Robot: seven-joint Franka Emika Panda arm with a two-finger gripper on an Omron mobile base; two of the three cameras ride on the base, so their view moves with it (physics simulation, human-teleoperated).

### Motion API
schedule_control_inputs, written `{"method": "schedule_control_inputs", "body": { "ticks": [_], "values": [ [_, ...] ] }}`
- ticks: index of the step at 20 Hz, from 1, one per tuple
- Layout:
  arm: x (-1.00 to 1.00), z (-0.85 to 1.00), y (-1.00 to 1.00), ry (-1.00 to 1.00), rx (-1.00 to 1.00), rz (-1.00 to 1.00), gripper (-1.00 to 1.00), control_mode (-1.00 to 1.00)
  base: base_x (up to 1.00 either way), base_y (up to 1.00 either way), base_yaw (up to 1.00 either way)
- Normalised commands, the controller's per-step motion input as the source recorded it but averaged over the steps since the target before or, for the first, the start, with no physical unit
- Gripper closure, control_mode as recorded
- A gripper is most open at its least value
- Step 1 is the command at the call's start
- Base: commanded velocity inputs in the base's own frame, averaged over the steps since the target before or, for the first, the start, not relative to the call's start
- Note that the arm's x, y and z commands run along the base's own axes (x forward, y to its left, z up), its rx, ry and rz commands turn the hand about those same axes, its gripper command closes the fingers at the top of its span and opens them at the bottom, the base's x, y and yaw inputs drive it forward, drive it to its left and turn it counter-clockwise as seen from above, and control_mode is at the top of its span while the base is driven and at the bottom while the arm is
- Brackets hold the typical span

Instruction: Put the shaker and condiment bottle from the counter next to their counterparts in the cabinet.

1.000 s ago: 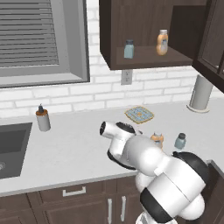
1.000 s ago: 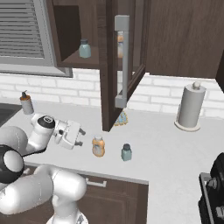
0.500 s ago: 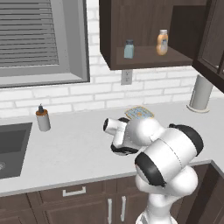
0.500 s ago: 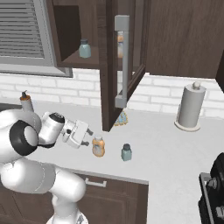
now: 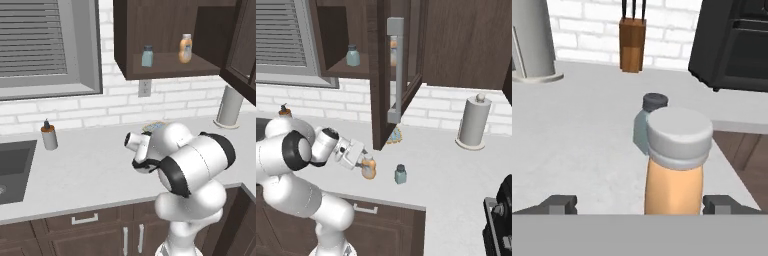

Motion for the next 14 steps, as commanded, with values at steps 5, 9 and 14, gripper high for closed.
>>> {"method": "schedule_control_inputs", "body": {
  "ticks": [5,9,14],
  "values": [
    [0.02,-0.50,-0.13,0.01,0.01,-0.05,1.00,-1.00,0.00,0.00,0.00],
    [-0.05,-0.42,-0.04,0.05,0.05,-0.07,1.00,-1.00,0.00,0.00,0.00],
    [-0.48,0.37,-0.29,-0.14,0.13,0.05,1.00,-1.00,0.00,0.00,0.00]
  ]
}}
